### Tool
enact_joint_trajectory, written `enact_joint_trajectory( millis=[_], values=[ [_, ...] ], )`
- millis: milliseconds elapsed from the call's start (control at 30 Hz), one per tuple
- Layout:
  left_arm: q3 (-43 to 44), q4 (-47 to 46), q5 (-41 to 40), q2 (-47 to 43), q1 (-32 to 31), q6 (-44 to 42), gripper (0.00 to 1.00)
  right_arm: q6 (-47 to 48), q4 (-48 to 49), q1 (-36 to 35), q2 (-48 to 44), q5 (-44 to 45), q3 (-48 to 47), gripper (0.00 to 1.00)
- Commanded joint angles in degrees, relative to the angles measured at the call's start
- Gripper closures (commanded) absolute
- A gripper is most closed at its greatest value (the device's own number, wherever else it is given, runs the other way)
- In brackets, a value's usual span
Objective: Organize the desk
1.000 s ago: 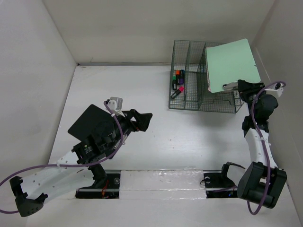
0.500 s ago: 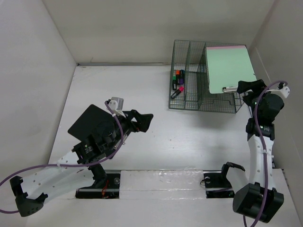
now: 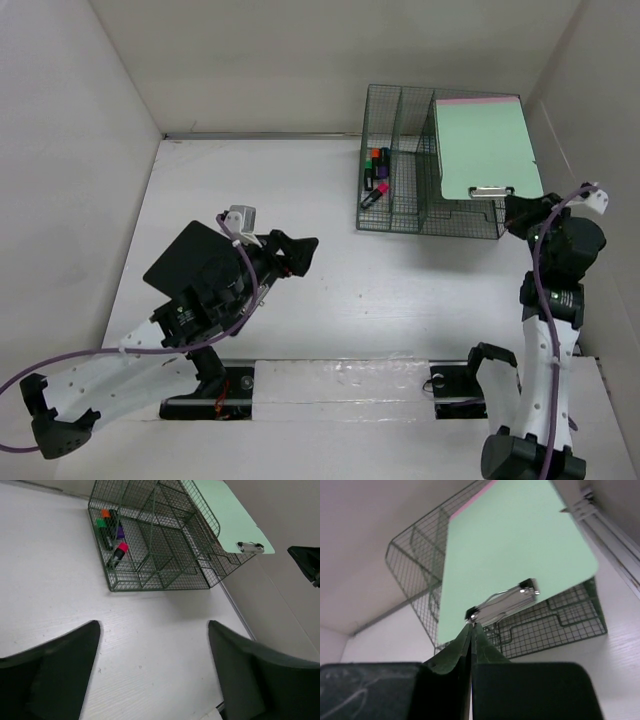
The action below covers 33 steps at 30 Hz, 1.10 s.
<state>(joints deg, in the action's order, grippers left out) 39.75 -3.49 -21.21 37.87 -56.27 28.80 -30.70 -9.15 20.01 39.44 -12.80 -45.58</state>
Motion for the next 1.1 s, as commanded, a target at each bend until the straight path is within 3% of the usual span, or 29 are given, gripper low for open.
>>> enact_joint_trajectory(
  millis=[0,33,133,300,333,367,400,600,867,1067],
  values=[
    [0.77,1.02,-3.39,2.29,-0.33,1.00,0.16,4.06,1.23,-2.95,0.46,-10.04,-1.44,1.00],
    [1.38,2.16,-5.31,3.34,-0.33,1.35,0.56,4.24,1.85,-4.44,0.98,-12.23,-1.35,1.00],
    [4.02,8.57,-9.27,6.95,-0.33,3.72,1.00,4.07,6.40,-12.78,2.66,-12.16,0.75,1.00],
    [-0.10,14.37,-8.94,8.53,3.17,12.66,1.00,4.59,14.41,-26.48,8.18,-8.92,4.79,0.95],
    [-0.72,15.69,-8.24,8.89,4.23,14.17,0.83,4.77,15.12,-28.08,8.89,-8.30,5.24,0.93],
    [-1.51,18.31,-8.23,8.98,5.81,15.66,0.72,5.03,16.52,-29.58,9.60,-7.25,5.68,0.91],
    [-4.30,19.64,-8.23,8.98,6.34,18.72,0.50,5.73,17.57,-33.59,10.99,-4.72,6.90,0.76],
    [-9.77,20.98,-3.58,9.94,9.86,23.58,0.45,5.12,22.76,-39.16,11.18,-1.71,10.25,0.59],
    [-18.37,20.28,-6.03,10.65,10.91,33.42,0.37,5.65,21.19,-40.40,7.42,-1.70,12.62,0.57],
    [-21.82,14.39,-1.55,9.51,19.44,30.28,0.38,5.65,21.19,-40.40,5.82,-2.32,13.85,0.57]
  ],
)
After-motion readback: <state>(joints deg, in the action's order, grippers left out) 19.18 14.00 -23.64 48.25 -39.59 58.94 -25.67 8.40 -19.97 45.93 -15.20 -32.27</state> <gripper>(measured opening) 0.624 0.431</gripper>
